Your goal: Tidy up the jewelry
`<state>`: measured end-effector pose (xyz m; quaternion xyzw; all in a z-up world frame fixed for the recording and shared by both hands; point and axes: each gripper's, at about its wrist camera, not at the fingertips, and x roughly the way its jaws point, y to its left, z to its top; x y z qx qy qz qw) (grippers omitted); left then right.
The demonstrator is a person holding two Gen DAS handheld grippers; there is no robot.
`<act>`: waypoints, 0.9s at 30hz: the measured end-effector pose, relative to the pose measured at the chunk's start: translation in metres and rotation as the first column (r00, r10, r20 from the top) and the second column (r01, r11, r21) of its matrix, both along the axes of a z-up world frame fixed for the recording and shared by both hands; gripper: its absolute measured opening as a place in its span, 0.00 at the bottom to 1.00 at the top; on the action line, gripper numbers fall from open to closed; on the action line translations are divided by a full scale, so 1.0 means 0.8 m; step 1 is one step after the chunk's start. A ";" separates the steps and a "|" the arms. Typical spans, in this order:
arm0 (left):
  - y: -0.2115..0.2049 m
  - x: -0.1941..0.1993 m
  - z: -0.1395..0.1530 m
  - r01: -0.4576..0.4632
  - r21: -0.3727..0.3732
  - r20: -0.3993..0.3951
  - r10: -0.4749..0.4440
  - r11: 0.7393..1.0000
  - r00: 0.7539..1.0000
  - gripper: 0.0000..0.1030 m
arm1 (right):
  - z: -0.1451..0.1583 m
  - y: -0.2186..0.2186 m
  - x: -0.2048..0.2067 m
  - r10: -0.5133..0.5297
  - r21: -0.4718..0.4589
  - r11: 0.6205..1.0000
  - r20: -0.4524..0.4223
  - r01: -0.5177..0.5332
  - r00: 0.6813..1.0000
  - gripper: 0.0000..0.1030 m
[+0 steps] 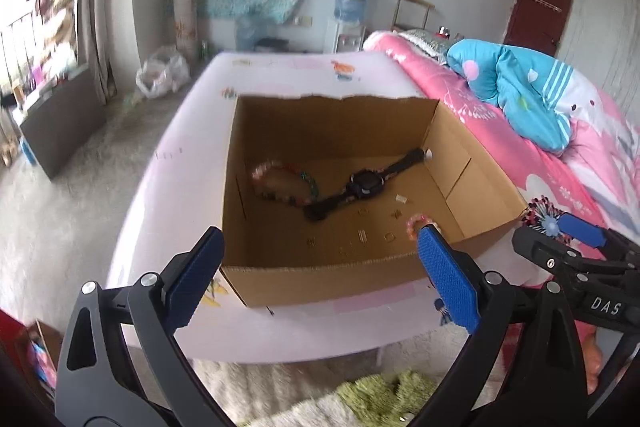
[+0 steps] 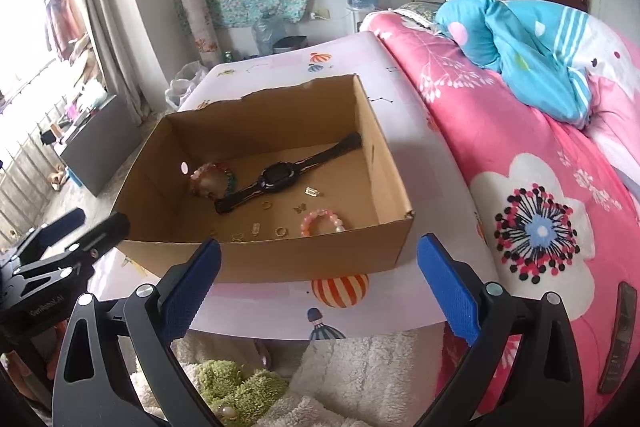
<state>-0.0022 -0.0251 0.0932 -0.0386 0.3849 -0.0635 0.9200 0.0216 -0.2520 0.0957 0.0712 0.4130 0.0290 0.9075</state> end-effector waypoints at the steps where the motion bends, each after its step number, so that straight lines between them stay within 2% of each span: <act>1: 0.002 0.003 -0.005 -0.017 0.008 -0.029 0.017 1.000 0.999 0.91 | -0.001 0.002 0.002 0.006 0.001 1.000 -0.008 -0.006 1.000 0.93; 4: 0.003 0.006 -0.015 -0.047 0.064 -0.073 0.052 0.997 0.996 0.91 | -0.006 0.007 0.007 0.013 0.001 1.000 -0.037 -0.013 0.999 0.93; 10: 0.005 0.008 -0.027 -0.072 0.091 -0.134 0.084 0.993 0.987 0.91 | -0.023 0.011 0.014 0.036 0.044 0.999 -0.104 -0.031 0.994 0.93; 17: 0.002 0.013 -0.038 -0.065 0.095 -0.196 0.082 0.993 0.977 0.91 | -0.029 0.016 0.023 0.050 0.042 0.998 -0.124 -0.045 0.991 0.93; 27: -0.002 0.017 -0.042 -0.053 0.103 -0.219 0.074 0.993 0.973 0.91 | -0.043 0.019 0.030 0.051 0.041 0.998 -0.158 -0.045 0.986 0.93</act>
